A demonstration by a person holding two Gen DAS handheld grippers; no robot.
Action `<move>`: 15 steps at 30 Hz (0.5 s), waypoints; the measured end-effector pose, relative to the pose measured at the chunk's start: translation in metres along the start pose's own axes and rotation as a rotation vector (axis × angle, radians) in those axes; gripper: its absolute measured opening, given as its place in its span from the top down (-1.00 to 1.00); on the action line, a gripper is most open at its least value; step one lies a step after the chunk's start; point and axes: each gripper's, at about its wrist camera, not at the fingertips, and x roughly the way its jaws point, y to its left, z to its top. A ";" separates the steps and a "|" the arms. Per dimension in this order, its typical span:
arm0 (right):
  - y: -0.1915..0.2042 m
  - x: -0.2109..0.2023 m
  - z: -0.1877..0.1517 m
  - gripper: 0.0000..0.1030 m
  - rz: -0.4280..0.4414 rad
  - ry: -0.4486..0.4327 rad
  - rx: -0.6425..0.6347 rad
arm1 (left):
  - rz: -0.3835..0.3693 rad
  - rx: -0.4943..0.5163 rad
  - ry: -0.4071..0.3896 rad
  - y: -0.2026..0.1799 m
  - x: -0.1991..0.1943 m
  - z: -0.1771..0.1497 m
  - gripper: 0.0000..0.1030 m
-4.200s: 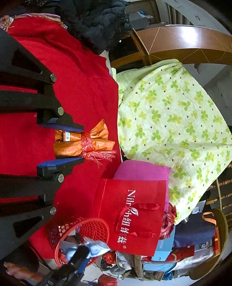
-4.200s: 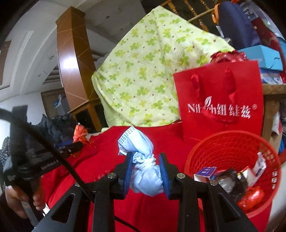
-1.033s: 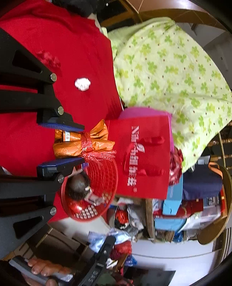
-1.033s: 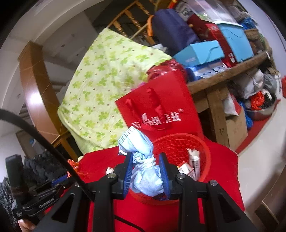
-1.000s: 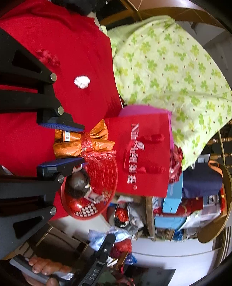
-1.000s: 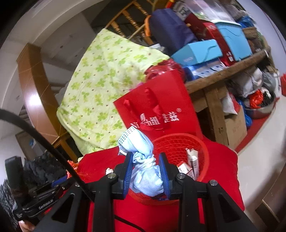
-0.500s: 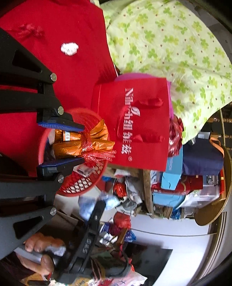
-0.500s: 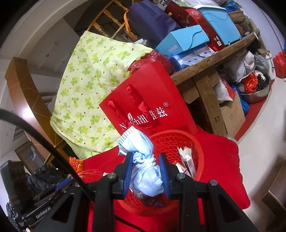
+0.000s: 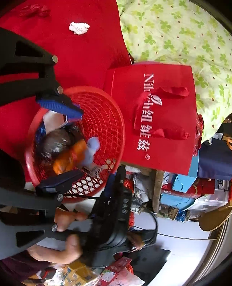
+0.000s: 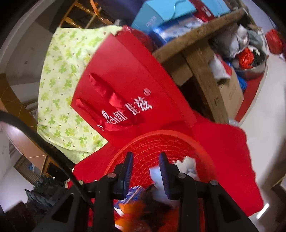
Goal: Collect trash
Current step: 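Lower both held items into the red mesh wastebasket and open both tools, then grasp the red ribbon with the left tool while the right tool grasps the white tissue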
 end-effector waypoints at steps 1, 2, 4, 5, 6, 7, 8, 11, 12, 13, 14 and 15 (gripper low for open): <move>0.003 0.001 -0.001 0.37 0.005 0.002 -0.005 | 0.002 0.002 -0.004 0.004 -0.005 -0.002 -0.22; 0.006 -0.002 -0.003 0.37 0.011 -0.004 -0.019 | 0.008 0.003 -0.008 0.008 -0.010 -0.005 -0.22; 0.015 -0.010 -0.010 0.37 0.003 -0.024 -0.075 | 0.031 0.009 -0.023 0.022 -0.027 -0.014 -0.22; 0.019 -0.014 -0.014 0.37 -0.001 -0.031 -0.098 | 0.046 0.010 -0.027 0.030 -0.035 -0.019 -0.22; 0.023 -0.017 -0.017 0.37 0.000 -0.035 -0.115 | 0.060 0.010 -0.027 0.036 -0.041 -0.024 -0.22; 0.027 -0.021 -0.021 0.37 0.004 -0.036 -0.136 | 0.076 0.010 -0.026 0.043 -0.049 -0.032 -0.22; 0.031 -0.025 -0.025 0.37 0.007 -0.037 -0.153 | 0.098 0.009 -0.026 0.053 -0.059 -0.042 -0.22; 0.047 -0.038 -0.037 0.37 0.024 -0.046 -0.212 | 0.168 0.003 -0.024 0.079 -0.085 -0.073 -0.23; 0.054 -0.041 -0.041 0.37 0.032 -0.049 -0.233 | 0.199 -0.005 -0.018 0.089 -0.094 -0.085 -0.23; 0.064 -0.044 -0.045 0.37 0.044 -0.049 -0.259 | 0.230 -0.018 -0.010 0.099 -0.102 -0.096 -0.23; 0.073 -0.046 -0.049 0.37 0.060 -0.045 -0.282 | 0.258 -0.035 -0.003 0.110 -0.110 -0.108 -0.23; 0.083 -0.048 -0.053 0.37 0.080 -0.042 -0.306 | 0.294 -0.063 0.005 0.124 -0.122 -0.122 -0.23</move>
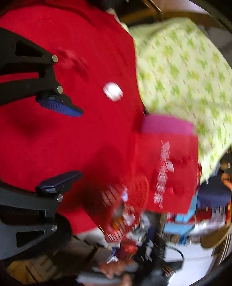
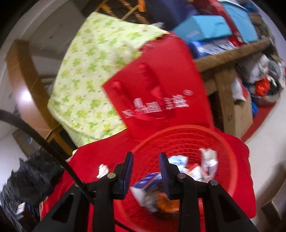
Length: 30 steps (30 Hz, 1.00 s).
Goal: Collect trash
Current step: 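Grasp the red ribbon with the left tool while the right tool grasps the white tissue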
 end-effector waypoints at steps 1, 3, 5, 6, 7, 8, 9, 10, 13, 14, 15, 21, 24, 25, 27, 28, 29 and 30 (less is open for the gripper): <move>0.016 -0.001 -0.001 0.37 0.023 -0.001 -0.034 | 0.023 -0.016 0.003 0.010 -0.004 -0.007 -0.23; 0.040 0.000 -0.005 0.37 0.057 0.001 -0.081 | 0.093 -0.054 0.003 0.037 -0.014 -0.024 -0.23; 0.069 0.006 -0.011 0.37 0.105 0.018 -0.126 | 0.161 -0.093 0.002 0.063 -0.025 -0.040 -0.23; 0.080 0.010 -0.015 0.37 0.129 0.033 -0.142 | 0.180 -0.111 0.003 0.072 -0.029 -0.046 -0.23; 0.097 0.016 -0.021 0.37 0.156 0.055 -0.164 | 0.201 -0.139 0.004 0.085 -0.033 -0.052 -0.23; 0.106 0.020 -0.025 0.37 0.168 0.068 -0.177 | 0.218 -0.166 0.004 0.097 -0.037 -0.058 -0.23; 0.116 0.026 -0.032 0.37 0.181 0.087 -0.195 | 0.231 -0.187 0.002 0.107 -0.040 -0.063 -0.23; 0.129 0.035 -0.041 0.37 0.194 0.117 -0.218 | 0.249 -0.209 0.000 0.116 -0.042 -0.068 -0.23; 0.156 0.059 -0.065 0.37 0.200 0.195 -0.271 | 0.288 -0.267 -0.004 0.142 -0.046 -0.078 -0.23; 0.162 0.066 -0.071 0.37 0.201 0.215 -0.282 | 0.293 -0.281 -0.005 0.147 -0.046 -0.080 -0.23; 0.168 0.074 -0.079 0.37 0.201 0.240 -0.293 | 0.295 -0.301 -0.006 0.154 -0.045 -0.083 -0.23; 0.192 0.130 -0.113 0.37 0.199 0.379 -0.308 | 0.284 -0.357 -0.003 0.180 -0.032 -0.091 -0.23; 0.198 0.163 -0.123 0.37 0.183 0.442 -0.305 | 0.269 -0.387 -0.001 0.192 -0.020 -0.090 -0.23; 0.201 0.178 -0.125 0.37 0.176 0.461 -0.301 | 0.265 -0.389 -0.002 0.194 -0.018 -0.089 -0.23; 0.202 0.199 -0.126 0.37 0.160 0.480 -0.293 | 0.259 -0.390 -0.005 0.199 -0.014 -0.088 -0.23; 0.202 0.212 -0.124 0.37 0.150 0.491 -0.282 | 0.256 -0.389 -0.005 0.201 -0.011 -0.087 -0.23; 0.201 0.225 -0.122 0.37 0.143 0.500 -0.268 | 0.252 -0.388 -0.004 0.203 -0.009 -0.085 -0.23; 0.200 0.238 -0.120 0.37 0.135 0.508 -0.254 | 0.249 -0.388 -0.003 0.206 -0.005 -0.083 -0.23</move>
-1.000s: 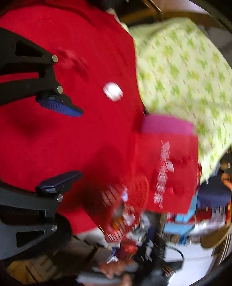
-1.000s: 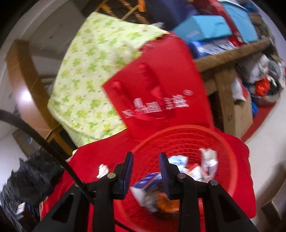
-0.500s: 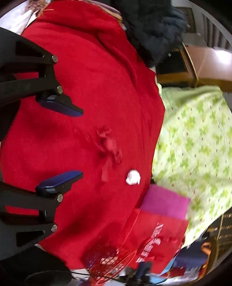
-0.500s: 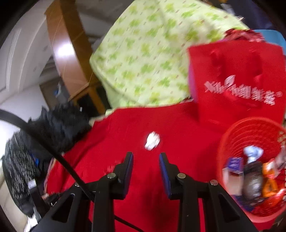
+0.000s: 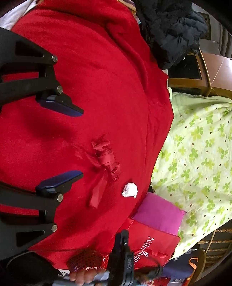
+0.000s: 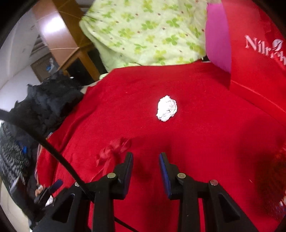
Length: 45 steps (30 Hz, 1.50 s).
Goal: Collect trash
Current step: 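Grasp the red ribbon with the left tool while the right tool grasps the white tissue, then lift the red ribbon and white tissue and carry them toward the red mesh wastebasket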
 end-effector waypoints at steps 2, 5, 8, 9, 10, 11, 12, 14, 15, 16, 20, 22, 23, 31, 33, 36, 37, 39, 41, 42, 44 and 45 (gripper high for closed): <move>-0.008 0.023 0.017 0.37 -0.009 0.010 0.034 | -0.008 0.000 0.002 0.003 0.008 0.006 -0.23; -0.023 0.057 0.041 0.05 -0.015 0.024 0.096 | -0.024 0.012 0.006 0.004 0.022 0.020 -0.23; -0.042 0.086 0.062 -0.28 -0.011 0.010 0.177 | -0.040 0.042 0.014 0.004 0.038 0.034 -0.30; -0.047 0.096 0.068 -0.27 -0.014 0.014 0.192 | -0.048 0.051 0.018 0.003 0.044 0.038 -0.32; -0.053 0.110 0.075 -0.27 -0.016 0.028 0.210 | -0.053 0.060 0.021 0.003 0.050 0.042 -0.33; -0.056 0.118 0.079 -0.27 -0.016 0.035 0.222 | -0.058 0.070 0.026 0.003 0.056 0.046 -0.33; -0.058 0.125 0.082 -0.27 -0.018 0.038 0.229 | -0.066 0.082 0.033 0.003 0.064 0.050 -0.33; -0.062 0.142 0.091 -0.24 -0.034 0.036 0.232 | -0.093 0.098 0.046 0.002 0.077 0.057 -0.34; -0.063 0.149 0.093 -0.23 -0.032 0.038 0.234 | -0.125 0.109 0.055 0.001 0.086 0.062 -0.37; -0.063 0.159 0.095 -0.14 -0.030 0.051 0.233 | -0.143 0.115 0.060 0.000 0.092 0.065 -0.39; -0.056 0.179 0.093 0.27 -0.049 0.095 0.202 | -0.244 0.111 0.121 -0.003 0.126 0.072 -0.48; -0.052 0.175 0.091 0.36 -0.053 0.075 0.171 | -0.278 0.106 0.153 -0.007 0.140 0.072 -0.48; -0.051 0.171 0.090 0.37 -0.053 0.064 0.156 | -0.282 0.111 0.168 -0.010 0.144 0.071 -0.48; -0.041 0.100 0.068 0.38 -0.014 0.000 0.088 | -0.272 0.094 0.219 -0.028 0.146 0.059 0.06; -0.035 0.078 0.059 0.38 -0.012 -0.021 0.059 | -0.267 0.071 0.212 -0.030 0.136 0.060 0.11; -0.026 0.042 0.044 0.38 -0.007 -0.058 0.017 | -0.243 0.078 0.178 -0.040 0.112 0.061 0.11; -0.022 0.029 0.039 0.38 -0.006 -0.072 0.003 | -0.227 0.088 0.160 -0.045 0.100 0.061 0.11; -0.017 0.004 0.026 0.38 -0.007 -0.100 -0.025 | -0.202 0.102 0.133 -0.051 0.081 0.062 0.11; -0.011 -0.021 0.013 0.38 -0.013 -0.129 -0.057 | -0.174 0.106 0.100 -0.062 0.059 0.064 0.11; -0.008 -0.032 0.006 0.38 -0.014 -0.141 -0.068 | -0.167 0.104 0.090 -0.062 0.053 0.066 0.11; -0.004 -0.057 -0.006 0.38 -0.007 -0.163 -0.083 | -0.139 0.100 0.054 -0.071 0.029 0.069 0.11; -0.002 -0.068 -0.012 0.38 -0.006 -0.173 -0.090 | -0.126 0.100 0.036 -0.075 0.019 0.070 0.11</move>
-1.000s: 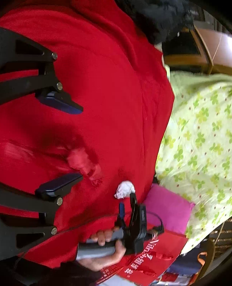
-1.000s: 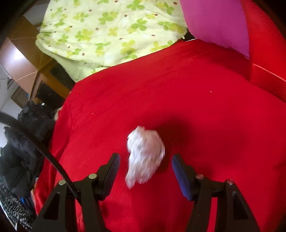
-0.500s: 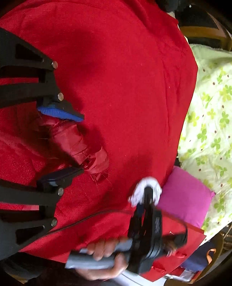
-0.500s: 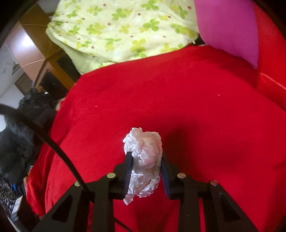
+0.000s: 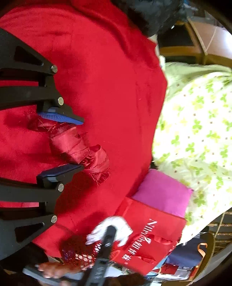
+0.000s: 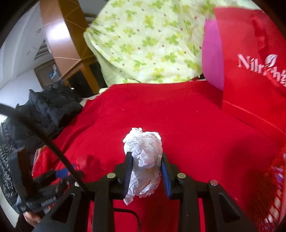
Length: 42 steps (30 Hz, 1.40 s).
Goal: Collect trash
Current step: 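Lift the red ribbon and white tissue and carry them toward the red mesh wastebasket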
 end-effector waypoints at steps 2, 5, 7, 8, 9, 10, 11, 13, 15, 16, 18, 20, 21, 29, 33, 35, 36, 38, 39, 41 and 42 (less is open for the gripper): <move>0.006 -0.023 -0.007 0.38 -0.002 -0.018 -0.018 | 0.034 0.006 -0.028 -0.009 -0.018 0.002 0.11; 0.012 -0.054 -0.018 0.37 -0.010 -0.048 -0.044 | 0.091 0.026 -0.074 -0.027 -0.045 0.007 0.11; 0.016 -0.075 -0.026 0.38 -0.013 -0.064 -0.058 | 0.115 0.037 -0.098 -0.036 -0.060 0.009 0.11; 0.018 -0.081 -0.029 0.37 -0.012 -0.069 -0.058 | 0.124 0.041 -0.109 -0.040 -0.066 0.010 0.11; 0.019 -0.087 -0.031 0.37 -0.010 -0.074 -0.058 | 0.136 0.046 -0.122 -0.045 -0.073 0.011 0.11; 0.020 -0.096 -0.036 0.37 -0.009 -0.080 -0.056 | 0.147 0.052 -0.136 -0.050 -0.081 0.012 0.11; 0.020 -0.104 -0.040 0.37 -0.006 -0.086 -0.054 | 0.153 0.056 -0.146 -0.054 -0.086 0.013 0.11; 0.021 -0.118 -0.046 0.37 -0.006 -0.100 -0.052 | 0.166 0.065 -0.162 -0.061 -0.094 0.017 0.11; 0.022 -0.129 -0.050 0.37 -0.007 -0.115 -0.051 | 0.178 0.073 -0.176 -0.067 -0.103 0.018 0.11; 0.022 -0.134 -0.052 0.37 -0.006 -0.121 -0.050 | 0.181 0.076 -0.182 -0.070 -0.108 0.018 0.11; 0.024 -0.144 -0.057 0.37 -0.005 -0.129 -0.047 | 0.189 0.078 -0.186 -0.074 -0.113 0.018 0.10; 0.026 -0.152 -0.059 0.37 -0.007 -0.139 -0.051 | 0.195 0.081 -0.191 -0.078 -0.118 0.017 0.10; 0.028 -0.156 -0.061 0.37 -0.009 -0.147 -0.054 | 0.197 0.085 -0.193 -0.080 -0.122 0.016 0.10; 0.036 -0.181 -0.070 0.37 -0.009 -0.183 -0.071 | 0.217 0.094 -0.208 -0.091 -0.137 0.011 0.10; 0.031 -0.187 -0.073 0.37 -0.004 -0.189 -0.052 | 0.232 0.110 -0.217 -0.097 -0.144 0.009 0.10; 0.030 -0.189 -0.075 0.37 -0.005 -0.192 -0.042 | 0.239 0.116 -0.222 -0.099 -0.147 0.008 0.10; 0.030 -0.191 -0.075 0.37 -0.003 -0.192 -0.038 | 0.243 0.121 -0.225 -0.100 -0.148 0.007 0.10; 0.029 -0.193 -0.077 0.37 -0.003 -0.195 -0.034 | 0.245 0.126 -0.225 -0.102 -0.150 0.005 0.09; 0.029 -0.194 -0.077 0.37 -0.004 -0.196 -0.033 | 0.245 0.129 -0.225 -0.103 -0.151 0.004 0.09; 0.030 -0.197 -0.078 0.37 0.001 -0.200 -0.029 | 0.248 0.135 -0.226 -0.105 -0.153 0.003 0.09; 0.030 -0.199 -0.078 0.37 0.002 -0.205 -0.028 | 0.249 0.137 -0.227 -0.106 -0.154 0.003 0.09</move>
